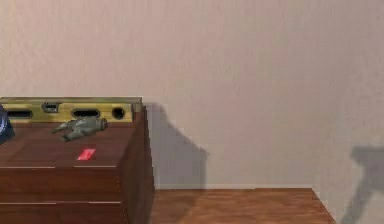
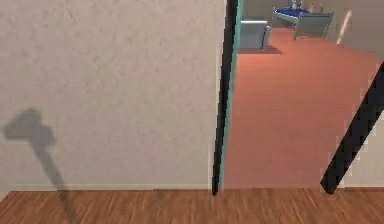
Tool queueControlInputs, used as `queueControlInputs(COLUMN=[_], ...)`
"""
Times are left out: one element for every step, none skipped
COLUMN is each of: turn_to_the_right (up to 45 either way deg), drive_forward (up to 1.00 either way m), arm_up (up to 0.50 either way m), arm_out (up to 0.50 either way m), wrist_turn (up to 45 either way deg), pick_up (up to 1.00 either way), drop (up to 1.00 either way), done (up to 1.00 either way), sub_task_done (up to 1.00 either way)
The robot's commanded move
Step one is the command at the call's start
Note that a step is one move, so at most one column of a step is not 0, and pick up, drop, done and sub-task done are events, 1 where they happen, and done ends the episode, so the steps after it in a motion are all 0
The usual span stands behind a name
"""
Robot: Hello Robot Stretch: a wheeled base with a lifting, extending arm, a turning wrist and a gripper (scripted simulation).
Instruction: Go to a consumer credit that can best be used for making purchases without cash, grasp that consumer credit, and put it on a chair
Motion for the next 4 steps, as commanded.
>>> queueControlInputs(turn_to_the_right=[-45.0,-45.0,-27.0,-3.0], drive_forward=[0.0,0.0,0.0,0.0], arm_up=[0.0,0.0,0.0,0.0], arm_out=[0.0,0.0,0.0,0.0], wrist_turn=[0.0,0.0,0.0,0.0], pick_up=[0.0,0.0,0.0,0.0], drop=[0.0,0.0,0.0,0.0], done=[0.0,0.0,0.0,0.0], sub_task_done=[0.0,0.0,0.0,0.0])
